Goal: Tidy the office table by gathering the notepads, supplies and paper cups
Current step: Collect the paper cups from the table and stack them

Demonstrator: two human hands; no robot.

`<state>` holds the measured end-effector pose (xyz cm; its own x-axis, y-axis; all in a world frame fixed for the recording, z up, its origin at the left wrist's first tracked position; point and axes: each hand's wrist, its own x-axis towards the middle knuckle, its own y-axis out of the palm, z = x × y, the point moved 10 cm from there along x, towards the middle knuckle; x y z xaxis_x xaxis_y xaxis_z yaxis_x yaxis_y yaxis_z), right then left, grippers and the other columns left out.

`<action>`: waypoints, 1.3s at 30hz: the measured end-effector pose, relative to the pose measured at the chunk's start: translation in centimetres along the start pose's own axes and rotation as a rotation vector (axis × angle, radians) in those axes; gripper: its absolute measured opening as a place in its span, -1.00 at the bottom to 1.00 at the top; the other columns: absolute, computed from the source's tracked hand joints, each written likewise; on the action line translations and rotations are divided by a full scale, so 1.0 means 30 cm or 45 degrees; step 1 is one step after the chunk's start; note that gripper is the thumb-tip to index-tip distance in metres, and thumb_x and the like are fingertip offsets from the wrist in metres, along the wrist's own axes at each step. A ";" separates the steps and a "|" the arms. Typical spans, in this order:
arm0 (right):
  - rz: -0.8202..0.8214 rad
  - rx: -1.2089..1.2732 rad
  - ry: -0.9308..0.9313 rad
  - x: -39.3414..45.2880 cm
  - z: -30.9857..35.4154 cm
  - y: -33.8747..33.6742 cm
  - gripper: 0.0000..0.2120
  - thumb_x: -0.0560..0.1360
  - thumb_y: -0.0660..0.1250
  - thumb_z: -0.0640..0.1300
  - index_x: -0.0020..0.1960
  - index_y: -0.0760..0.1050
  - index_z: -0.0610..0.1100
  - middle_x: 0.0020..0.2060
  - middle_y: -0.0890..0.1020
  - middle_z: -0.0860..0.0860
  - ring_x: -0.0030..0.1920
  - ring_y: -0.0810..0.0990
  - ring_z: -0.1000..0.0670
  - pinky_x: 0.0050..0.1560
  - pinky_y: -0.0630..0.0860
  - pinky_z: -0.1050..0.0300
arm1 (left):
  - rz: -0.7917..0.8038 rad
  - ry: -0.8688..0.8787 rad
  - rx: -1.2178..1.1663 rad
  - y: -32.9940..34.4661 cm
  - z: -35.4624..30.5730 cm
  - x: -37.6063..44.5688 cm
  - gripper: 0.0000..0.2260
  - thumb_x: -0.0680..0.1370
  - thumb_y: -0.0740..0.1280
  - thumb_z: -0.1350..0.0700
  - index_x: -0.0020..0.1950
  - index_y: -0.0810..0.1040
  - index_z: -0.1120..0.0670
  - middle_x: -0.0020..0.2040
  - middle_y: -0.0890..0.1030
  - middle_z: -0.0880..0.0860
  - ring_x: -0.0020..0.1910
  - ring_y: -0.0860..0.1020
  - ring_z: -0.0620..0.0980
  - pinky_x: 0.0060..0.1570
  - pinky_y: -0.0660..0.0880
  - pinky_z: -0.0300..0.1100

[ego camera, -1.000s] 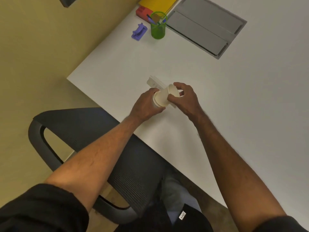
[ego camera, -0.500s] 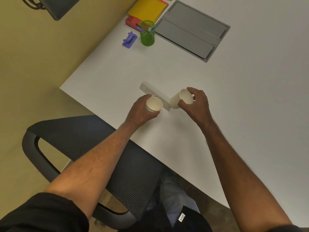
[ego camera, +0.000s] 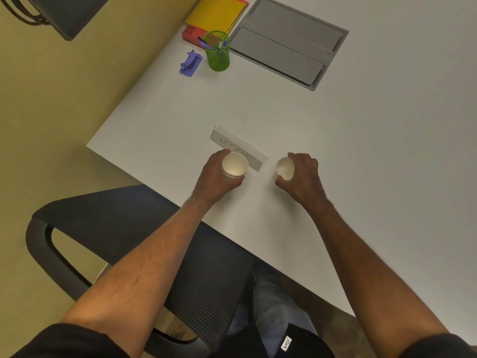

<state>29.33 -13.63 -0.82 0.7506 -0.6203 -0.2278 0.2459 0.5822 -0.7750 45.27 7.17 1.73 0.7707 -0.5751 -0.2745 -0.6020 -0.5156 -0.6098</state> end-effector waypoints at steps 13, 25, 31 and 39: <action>0.041 0.029 0.007 -0.015 -0.054 0.071 -0.22 0.42 0.46 -0.05 0.57 0.25 -0.11 0.44 0.35 -0.06 0.41 0.26 -0.16 0.24 0.43 -0.03 | 0.018 0.009 0.029 0.021 -0.007 -0.023 -0.24 0.36 0.60 -0.05 0.48 0.35 0.03 0.41 0.45 -0.01 0.36 0.45 -0.01 0.34 0.46 -0.03; -0.311 0.154 -0.252 -0.181 0.157 -0.150 -0.39 0.47 0.46 -0.06 0.47 0.38 -0.10 0.45 0.40 -0.05 0.45 0.31 -0.11 0.39 0.27 0.19 | -0.041 0.104 -0.108 -0.014 -0.143 -0.138 -0.32 0.34 0.60 -0.08 0.39 0.41 -0.09 0.27 0.49 -0.19 0.20 0.47 -0.18 0.18 0.45 -0.25; -0.189 0.559 -0.208 -0.331 0.142 -0.234 -0.44 0.50 0.48 -0.16 0.46 0.40 -0.06 0.35 0.47 0.00 0.28 0.50 0.00 0.19 0.53 0.22 | 0.051 0.144 -0.248 0.058 -0.330 -0.226 -0.33 0.33 0.62 -0.11 0.38 0.45 -0.10 0.26 0.52 -0.23 0.17 0.49 -0.30 0.07 0.39 -0.41; -0.153 0.845 -0.048 -0.583 -0.090 -0.428 -0.42 0.48 0.53 -0.07 0.44 0.40 -0.01 0.37 0.49 0.09 0.27 0.54 0.11 0.16 0.57 0.29 | 0.232 0.247 -0.292 0.311 -0.632 -0.442 -0.31 0.34 0.63 -0.04 0.41 0.45 -0.05 0.24 0.54 -0.14 0.14 0.48 -0.31 0.02 0.40 -0.42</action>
<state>11.39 -11.67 11.52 0.7123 -0.6892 -0.1325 0.6448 0.7172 -0.2642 25.47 -2.08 13.77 0.6056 -0.7693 -0.2036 -0.7740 -0.5100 -0.3752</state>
